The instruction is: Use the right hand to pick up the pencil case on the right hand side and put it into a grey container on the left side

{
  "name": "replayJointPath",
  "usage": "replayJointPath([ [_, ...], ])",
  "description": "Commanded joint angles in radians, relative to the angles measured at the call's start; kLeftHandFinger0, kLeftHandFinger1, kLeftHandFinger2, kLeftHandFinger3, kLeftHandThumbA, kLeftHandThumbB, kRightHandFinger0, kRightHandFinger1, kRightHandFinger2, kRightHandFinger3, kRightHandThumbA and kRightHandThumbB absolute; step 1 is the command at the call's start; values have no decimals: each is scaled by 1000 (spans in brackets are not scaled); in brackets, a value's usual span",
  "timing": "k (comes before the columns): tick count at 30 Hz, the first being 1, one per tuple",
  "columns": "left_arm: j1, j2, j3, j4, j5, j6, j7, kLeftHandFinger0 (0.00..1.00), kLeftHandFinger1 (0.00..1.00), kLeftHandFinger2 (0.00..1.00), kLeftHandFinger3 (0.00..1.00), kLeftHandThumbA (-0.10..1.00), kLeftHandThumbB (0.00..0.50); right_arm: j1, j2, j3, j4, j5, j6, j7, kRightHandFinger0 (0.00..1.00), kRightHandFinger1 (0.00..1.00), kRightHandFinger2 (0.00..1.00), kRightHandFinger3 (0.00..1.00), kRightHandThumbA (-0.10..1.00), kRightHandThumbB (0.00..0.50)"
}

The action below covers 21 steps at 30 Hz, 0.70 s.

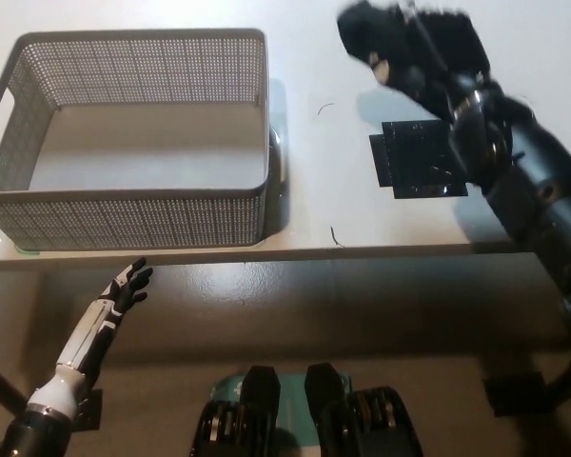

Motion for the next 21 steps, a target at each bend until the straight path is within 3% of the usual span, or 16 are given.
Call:
replayJointPath([
  [1, -11, 33, 9, -19, -4, -31, -1, 1000, 1000, 1000, 1000, 1000, 425, -102, 6, -32, -116, 12, -52, -46, 0, 417, 819, 882, -100, 118],
  [2, -11, 33, 9, -19, -1, -34, 3, 1000, 1000, 1000, 1000, 1000, 423, -111, 13, -32, -151, 4, -40, -40, 0, 429, 823, 881, -100, 124],
  [5, -8, 33, 9, -22, 3, -29, 4, 1000, 1000, 1000, 1000, 1000, 431, -130, 35, -33, -222, -1, -46, -22, 0, 299, 710, 778, -100, 151],
  [6, -8, 34, 8, -23, 2, -25, 1, 1000, 1000, 1000, 1000, 1000, 429, -136, 47, -35, -258, 1, -25, 5, 31, 317, 762, 787, -100, 219],
  [7, -8, 35, 7, -23, 0, -22, -1, 1000, 1000, 1000, 1000, 1000, 429, -137, 54, -38, -281, 5, -14, 19, 1, 149, 489, 709, -100, 212],
  [8, -7, 34, 5, -22, 2, -22, -3, 1000, 1000, 1000, 1000, 1000, 429, -141, 66, -40, -308, 10, -10, 36, 0, 39, 359, 506, -100, 178],
  [9, -6, 34, 4, -22, 2, -23, -4, 1000, 1000, 1000, 1000, 1000, 428, -150, 81, -38, -330, 9, -11, 44, 0, 6, 313, 251, -100, 171],
  [10, -5, 36, 3, -23, 7, -26, -3, 1000, 1000, 1000, 1000, 1000, 427, -160, 96, -31, -341, -2, -8, 40, 0, 1, 365, 159, -100, 184],
  [12, -2, 39, 0, -25, 9, -26, -8, 1000, 1000, 1000, 1000, 1000, 429, -168, 119, -29, -358, -10, 3, 44, 0, 48, 514, 197, -100, 182],
  [13, -3, 41, -2, -22, 14, -28, -7, 1000, 1000, 1000, 1000, 1000, 428, -182, 143, -28, -354, -12, 4, 40, 0, 78, 597, 326, -100, 200],
  [16, -5, 42, -6, -15, 28, -37, 0, 1000, 1000, 1000, 1000, 1000, 419, -222, 196, -28, -297, -13, -13, 8, 0, 117, 632, 500, -100, 189],
  [17, -4, 39, -6, -13, 23, -36, -3, 1000, 1000, 1000, 1000, 1000, 429, -233, 214, -27, -282, -16, -13, -6, 0, 166, 709, 646, -100, 194],
  [18, -3, 36, -5, -15, 11, -28, -9, 1000, 1000, 1000, 1000, 1000, 433, -243, 226, -28, -271, -15, -3, -2, 0, 177, 706, 704, -100, 194],
  [19, -3, 32, -3, -16, -6, -25, -18, 1000, 1000, 1000, 1000, 1000, 432, -264, 252, -29, -243, -14, 9, -6, 0, 187, 711, 721, -100, 203],
  [20, -4, 32, -5, -18, -15, -20, -28, 1000, 1000, 1000, 1000, 1000, 434, -279, 269, -30, -219, -13, 12, -11, 0, 179, 687, 645, -100, 207],
  [21, -5, 33, -6, -19, -8, -21, -26, 1000, 1000, 1000, 1000, 1000, 426, -294, 291, -37, -190, 1, 17, -2, 0, 134, 606, 499, -100, 205],
])
